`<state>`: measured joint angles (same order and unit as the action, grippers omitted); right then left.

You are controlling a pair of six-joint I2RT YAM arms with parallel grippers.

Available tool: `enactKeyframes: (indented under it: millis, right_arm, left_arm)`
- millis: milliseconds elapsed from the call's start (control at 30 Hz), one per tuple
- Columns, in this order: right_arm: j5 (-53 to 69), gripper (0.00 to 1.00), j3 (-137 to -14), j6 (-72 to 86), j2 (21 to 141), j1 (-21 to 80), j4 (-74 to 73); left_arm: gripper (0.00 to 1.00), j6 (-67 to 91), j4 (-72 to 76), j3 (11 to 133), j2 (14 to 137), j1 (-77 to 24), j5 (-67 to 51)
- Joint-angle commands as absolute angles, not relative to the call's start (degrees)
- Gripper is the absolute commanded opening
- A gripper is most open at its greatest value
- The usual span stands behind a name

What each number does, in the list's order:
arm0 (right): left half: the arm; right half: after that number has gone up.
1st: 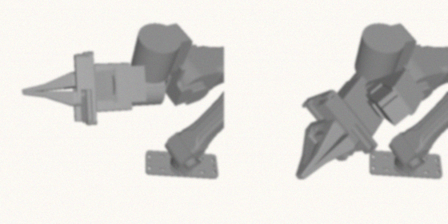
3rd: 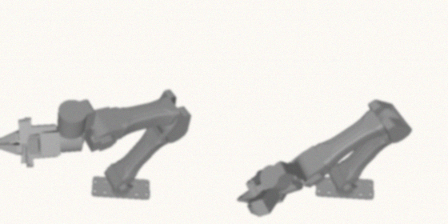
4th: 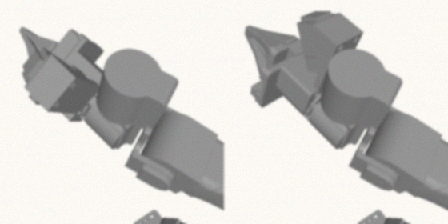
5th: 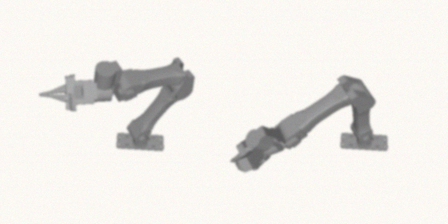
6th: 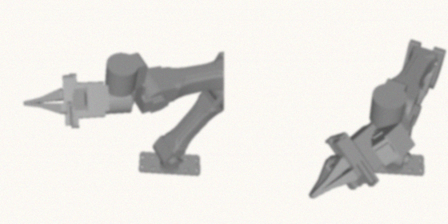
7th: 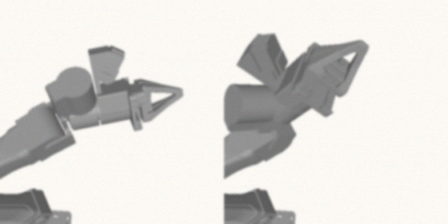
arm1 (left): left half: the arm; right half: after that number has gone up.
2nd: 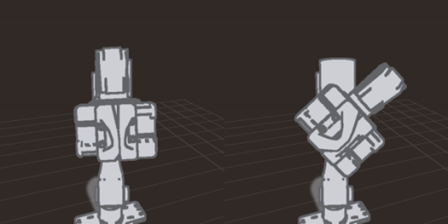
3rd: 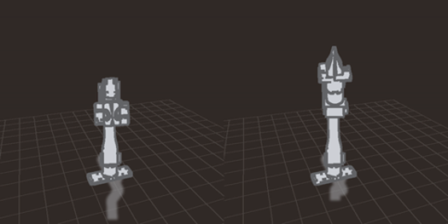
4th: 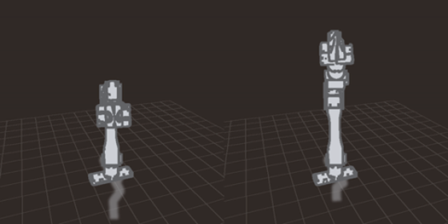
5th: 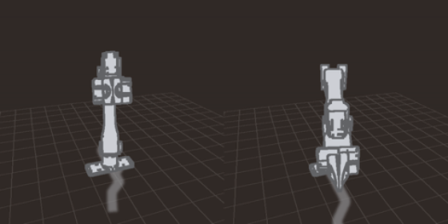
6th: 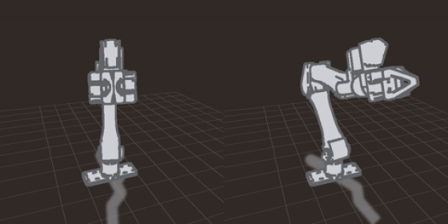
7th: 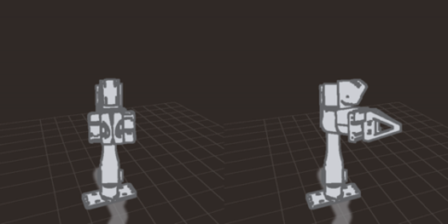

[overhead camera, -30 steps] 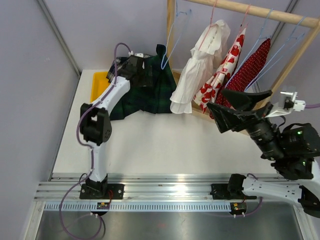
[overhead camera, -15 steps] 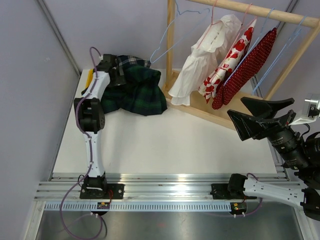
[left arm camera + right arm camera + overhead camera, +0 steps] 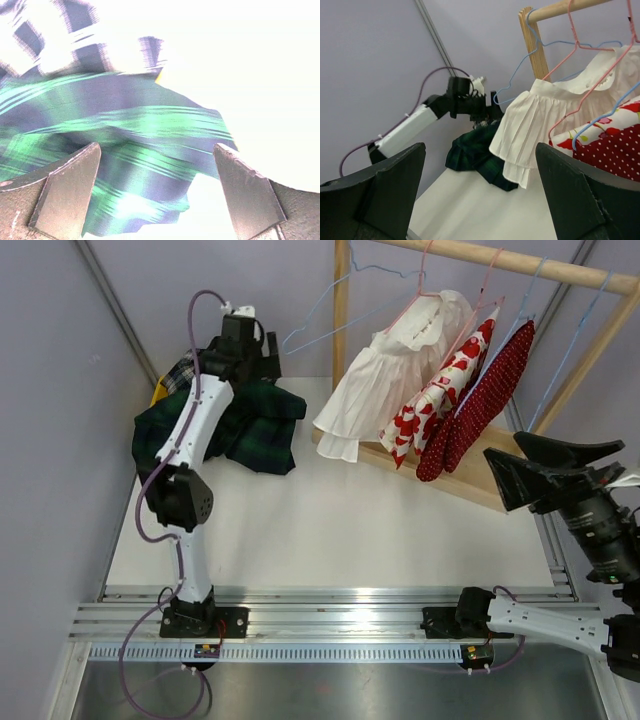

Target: Remove the skirt from the hanger

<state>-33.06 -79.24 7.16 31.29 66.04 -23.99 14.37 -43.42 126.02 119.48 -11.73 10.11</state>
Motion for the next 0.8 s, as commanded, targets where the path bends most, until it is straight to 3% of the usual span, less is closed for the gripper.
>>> enactKeyframes:
  millis: [0,133,233,433,767]
  right_arm:
    - [-37.62,0.99,-86.99,7.47,30.41,66.27,-30.03]
    - [-37.18,0.99,-90.78,8.52,32.51,66.18,-35.59]
    - [-36.3,0.99,-92.9,9.4,34.62,66.09,-38.58]
    - [-34.98,0.99,-92.81,10.81,35.25,66.01,-40.08]
    - [-34.36,0.99,-90.18,12.48,33.66,66.09,-42.54]
  left_arm:
    - [0.99,13.01,-38.68,127.19,103.03,-18.97,15.28]
    - [0.99,10.64,-32.89,123.84,92.39,-28.28,19.33]
    - [0.99,6.25,-28.04,124.36,89.91,-34.44,11.89]
    - [0.99,6.59,-31.2,141.23,100.8,-37.09,3.18]
    - [0.99,10.02,-14.79,143.08,111.42,-37.09,-7.46]
